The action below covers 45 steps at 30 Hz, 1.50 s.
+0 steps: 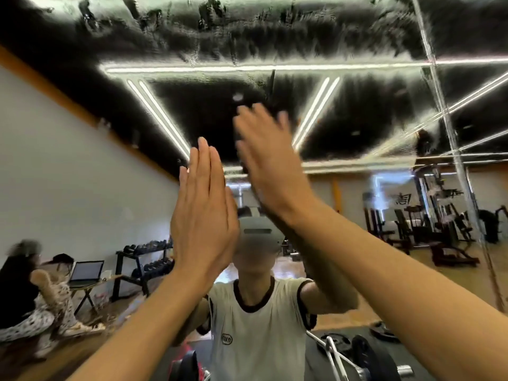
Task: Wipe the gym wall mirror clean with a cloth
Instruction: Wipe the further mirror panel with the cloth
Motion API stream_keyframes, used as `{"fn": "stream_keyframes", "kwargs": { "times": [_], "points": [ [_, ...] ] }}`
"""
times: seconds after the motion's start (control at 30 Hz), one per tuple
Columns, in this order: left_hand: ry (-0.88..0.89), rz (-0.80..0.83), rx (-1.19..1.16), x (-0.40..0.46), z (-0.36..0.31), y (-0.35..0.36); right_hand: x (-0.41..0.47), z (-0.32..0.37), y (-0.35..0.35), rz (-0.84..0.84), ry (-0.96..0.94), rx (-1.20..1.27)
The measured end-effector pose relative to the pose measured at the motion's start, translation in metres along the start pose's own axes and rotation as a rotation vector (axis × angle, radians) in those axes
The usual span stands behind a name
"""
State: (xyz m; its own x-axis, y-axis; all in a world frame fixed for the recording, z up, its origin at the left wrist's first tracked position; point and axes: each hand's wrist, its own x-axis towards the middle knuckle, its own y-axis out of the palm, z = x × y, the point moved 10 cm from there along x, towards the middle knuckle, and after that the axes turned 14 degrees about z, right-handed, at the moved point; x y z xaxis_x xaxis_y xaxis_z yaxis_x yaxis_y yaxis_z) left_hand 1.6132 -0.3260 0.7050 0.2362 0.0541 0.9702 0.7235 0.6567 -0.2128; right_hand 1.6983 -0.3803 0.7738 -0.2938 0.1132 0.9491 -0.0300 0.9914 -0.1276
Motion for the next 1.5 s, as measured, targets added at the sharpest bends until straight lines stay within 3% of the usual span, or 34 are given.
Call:
{"fn": "stream_keyframes", "kwargs": {
  "times": [0.07,0.13,0.27,0.37,0.53,0.63,0.73,0.83,0.93,1.0,1.1,1.2,1.4,1.5],
  "points": [
    [-0.017,-0.011,0.016,0.0,0.003,0.003,0.007,0.01,0.009,0.076,-0.126,-0.014],
    [-0.008,-0.008,0.009,-0.001,0.004,0.003,0.001,-0.027,-0.011,0.097,-0.093,-0.009],
    [-0.015,0.0,0.026,0.0,0.001,0.004,-0.042,-0.141,-0.08,-0.022,0.247,0.019],
    [-0.034,0.017,0.035,0.0,0.002,0.005,-0.047,-0.147,-0.087,-0.163,0.434,0.061],
    [-0.038,0.023,0.035,0.0,0.002,0.005,0.036,0.001,0.002,-0.005,-0.038,-0.005],
    [-0.039,0.028,0.045,0.0,0.003,0.005,0.047,0.006,0.004,0.093,-0.088,-0.057],
    [-0.034,0.026,0.051,0.0,0.002,0.005,0.03,-0.068,-0.036,0.031,0.031,-0.05],
    [-0.037,0.027,0.051,-0.001,0.001,0.006,-0.003,-0.16,-0.084,-0.097,0.288,-0.046],
    [-0.045,0.022,0.044,0.0,0.001,0.004,-0.019,-0.183,-0.098,-0.172,0.487,0.003],
    [-0.047,0.025,0.047,0.0,-0.001,0.004,-0.005,-0.13,-0.08,-0.159,0.374,0.008],
    [-0.044,0.022,0.051,0.0,-0.001,0.001,0.0,-0.009,-0.014,-0.053,0.005,-0.1],
    [-0.049,0.035,0.05,0.0,-0.001,0.001,-0.018,0.005,0.002,0.031,-0.174,-0.065],
    [-0.046,0.041,0.051,0.002,-0.004,-0.001,-0.085,-0.167,-0.09,-0.033,0.26,0.024],
    [0.002,0.044,0.014,0.003,-0.026,0.001,-0.097,-0.19,-0.103,-0.15,0.454,0.069]
  ]
}}
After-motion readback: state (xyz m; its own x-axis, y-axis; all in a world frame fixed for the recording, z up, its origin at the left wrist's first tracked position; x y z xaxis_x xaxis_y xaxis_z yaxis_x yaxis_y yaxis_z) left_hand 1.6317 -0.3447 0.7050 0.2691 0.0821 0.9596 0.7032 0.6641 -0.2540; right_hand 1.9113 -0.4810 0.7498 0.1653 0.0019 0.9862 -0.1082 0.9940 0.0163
